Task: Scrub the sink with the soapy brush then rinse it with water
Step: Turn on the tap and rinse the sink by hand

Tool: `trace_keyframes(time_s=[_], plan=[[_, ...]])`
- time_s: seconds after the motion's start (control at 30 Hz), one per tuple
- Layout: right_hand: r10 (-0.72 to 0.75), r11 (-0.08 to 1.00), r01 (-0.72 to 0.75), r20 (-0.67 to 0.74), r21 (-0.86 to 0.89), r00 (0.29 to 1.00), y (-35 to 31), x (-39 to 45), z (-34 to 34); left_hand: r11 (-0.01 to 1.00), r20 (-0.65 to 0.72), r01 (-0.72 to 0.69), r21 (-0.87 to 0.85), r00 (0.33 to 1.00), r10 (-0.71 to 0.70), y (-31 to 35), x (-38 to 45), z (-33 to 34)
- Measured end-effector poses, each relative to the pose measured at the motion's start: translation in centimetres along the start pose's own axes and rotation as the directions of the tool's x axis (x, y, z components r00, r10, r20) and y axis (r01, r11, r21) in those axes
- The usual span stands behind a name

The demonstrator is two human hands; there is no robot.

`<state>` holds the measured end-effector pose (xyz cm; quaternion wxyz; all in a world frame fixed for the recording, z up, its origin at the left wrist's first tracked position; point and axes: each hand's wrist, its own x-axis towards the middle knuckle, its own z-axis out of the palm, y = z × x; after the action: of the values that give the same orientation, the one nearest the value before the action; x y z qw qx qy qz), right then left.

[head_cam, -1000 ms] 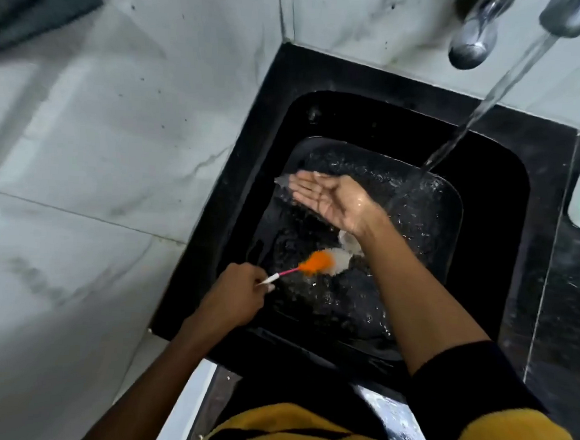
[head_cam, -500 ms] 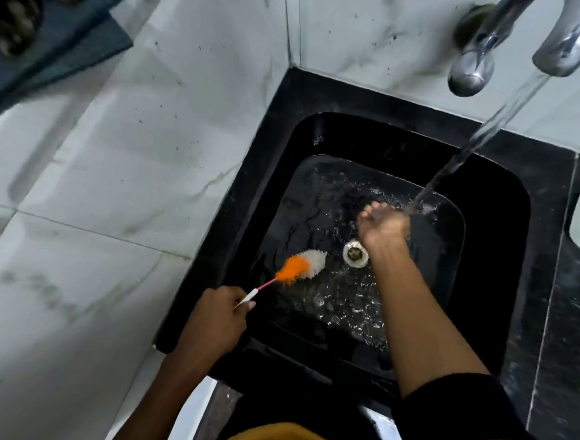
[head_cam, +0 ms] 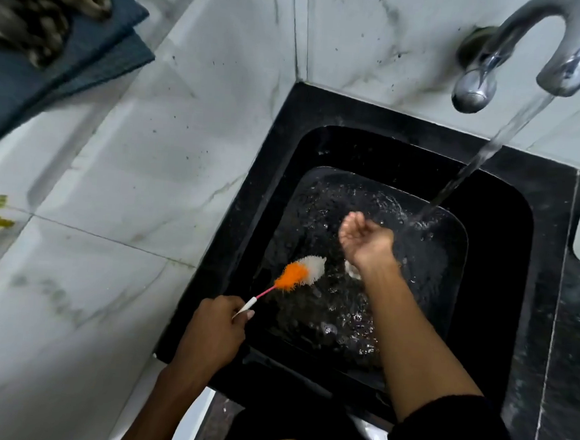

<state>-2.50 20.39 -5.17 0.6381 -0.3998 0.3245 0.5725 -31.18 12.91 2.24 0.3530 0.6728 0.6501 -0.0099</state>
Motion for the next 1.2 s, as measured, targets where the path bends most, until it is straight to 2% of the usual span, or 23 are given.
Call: trace_keyframes(time_s=[0.07,0.23,0.33,0.47,0.53,0.7,0.77,0.9,1.0,1.1,1.2], plan=[[-0.044,0.988,0.052,-0.058,0.144,0.997,-2.4,0.3,-0.8,1.000,-0.005,0.000,0.000,1.000,0.000,-0.1,-0.1,0.1],[-0.122,0.980,0.141,-0.133,0.138,0.984,-5.2,-0.4,0.4,1.000,0.005,0.006,0.007,1.000,-0.006,-0.5,-0.5,0.2],[-0.123,0.992,0.123,-0.019,0.027,0.992,-4.6,-0.2,3.0,1.000,0.003,0.005,0.021,1.000,-0.005,-0.4,-0.7,0.0],[-0.020,0.992,0.041,0.180,-0.116,0.983,-3.7,-0.3,8.1,0.999,-0.012,0.018,0.028,1.000,-0.018,0.0,-0.8,-0.2],[-0.042,0.992,0.065,0.210,-0.104,0.977,-3.7,-1.1,9.1,1.000,-0.033,0.024,0.019,0.999,-0.023,0.4,-0.7,-0.4],[-0.101,0.988,0.096,0.038,0.120,0.994,-5.1,-1.1,4.1,1.000,-0.087,0.030,-0.001,0.996,-0.030,1.0,-0.5,-0.5],[-0.078,0.961,0.086,-0.042,0.262,0.996,-5.2,-1.0,1.2,0.999,-0.103,0.039,-0.006,0.994,-0.040,1.0,-0.3,-0.5],[0.008,0.926,0.046,-0.142,0.374,0.990,-4.3,-1.0,-2.3,0.998,-0.119,0.051,-0.025,0.991,-0.054,1.4,0.1,-0.2],[0.018,0.960,0.035,-0.187,0.277,0.982,-4.3,-0.5,-1.3,0.998,-0.147,0.047,-0.029,0.988,-0.051,2.0,0.1,-0.4],[-0.061,0.986,0.062,-0.015,0.155,0.998,-5.6,0.2,1.5,0.998,-0.161,0.037,-0.044,0.986,-0.044,2.3,0.2,-0.6],[-0.134,0.991,0.131,0.096,0.041,0.986,-7.3,-0.3,4.4,0.996,-0.169,0.047,-0.075,0.984,-0.059,2.5,0.3,-0.6]])
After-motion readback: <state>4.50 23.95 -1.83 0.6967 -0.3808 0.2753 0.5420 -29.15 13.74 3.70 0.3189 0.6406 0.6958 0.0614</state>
